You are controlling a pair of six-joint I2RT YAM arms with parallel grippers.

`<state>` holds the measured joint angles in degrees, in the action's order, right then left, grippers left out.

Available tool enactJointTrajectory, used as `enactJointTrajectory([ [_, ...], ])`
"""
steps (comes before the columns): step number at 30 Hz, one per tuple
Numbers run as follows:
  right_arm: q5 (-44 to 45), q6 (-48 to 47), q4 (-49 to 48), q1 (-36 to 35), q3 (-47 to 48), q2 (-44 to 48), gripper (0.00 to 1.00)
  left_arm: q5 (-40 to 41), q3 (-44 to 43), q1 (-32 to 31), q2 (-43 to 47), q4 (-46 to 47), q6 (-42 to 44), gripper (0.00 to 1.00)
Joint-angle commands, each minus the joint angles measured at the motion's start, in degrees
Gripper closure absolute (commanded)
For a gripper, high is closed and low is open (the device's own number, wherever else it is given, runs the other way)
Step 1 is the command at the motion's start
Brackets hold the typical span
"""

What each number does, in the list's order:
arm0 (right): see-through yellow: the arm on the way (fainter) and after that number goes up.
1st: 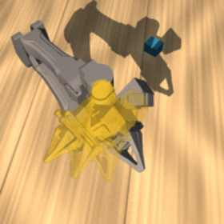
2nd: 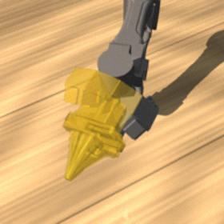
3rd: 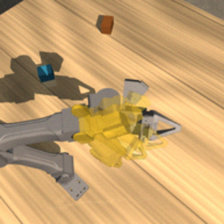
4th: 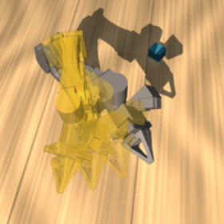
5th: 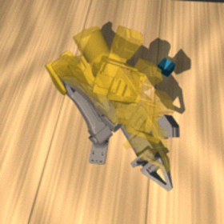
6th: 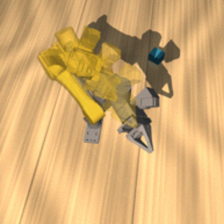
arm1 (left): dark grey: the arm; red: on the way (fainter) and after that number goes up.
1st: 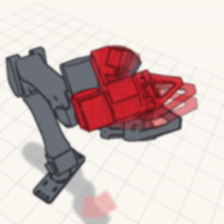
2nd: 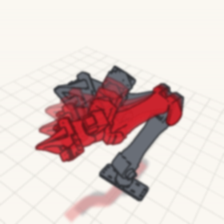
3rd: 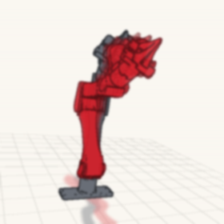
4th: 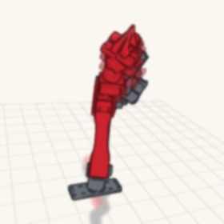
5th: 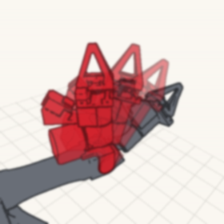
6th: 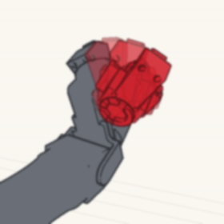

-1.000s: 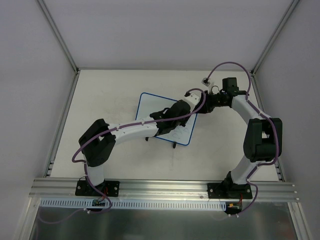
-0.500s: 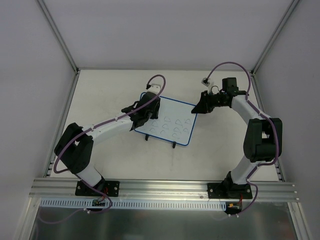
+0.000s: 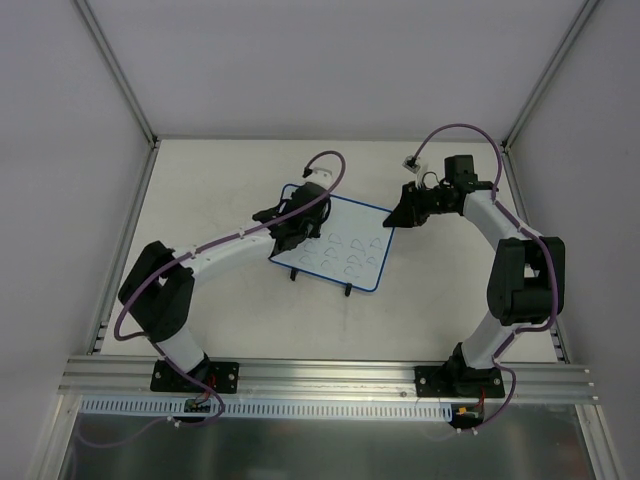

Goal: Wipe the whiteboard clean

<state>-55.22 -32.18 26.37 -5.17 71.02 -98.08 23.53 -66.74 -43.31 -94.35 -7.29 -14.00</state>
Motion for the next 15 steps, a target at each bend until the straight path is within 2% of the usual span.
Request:
enactJointTrajectory([
  [1, 4.42, -3.06, -0.44, -0.63, -0.62, 2.63, 1.0, -2.43, -5.41, -3.97, -6.1, -0.01, 5.2, 1.0],
  [9, 5.3, -3.15, -0.36, -0.81, -0.62, 3.25, 1.0, -6.55, -14.81, -7.93, -12.44, -0.09, 13.47, 1.0],
  [15, 5.39, -3.06, -0.36, -0.98, -0.45, 3.34, 1.0, -10.61, -17.28, -9.77, -14.2, -0.36, 20.41, 1.0],
])
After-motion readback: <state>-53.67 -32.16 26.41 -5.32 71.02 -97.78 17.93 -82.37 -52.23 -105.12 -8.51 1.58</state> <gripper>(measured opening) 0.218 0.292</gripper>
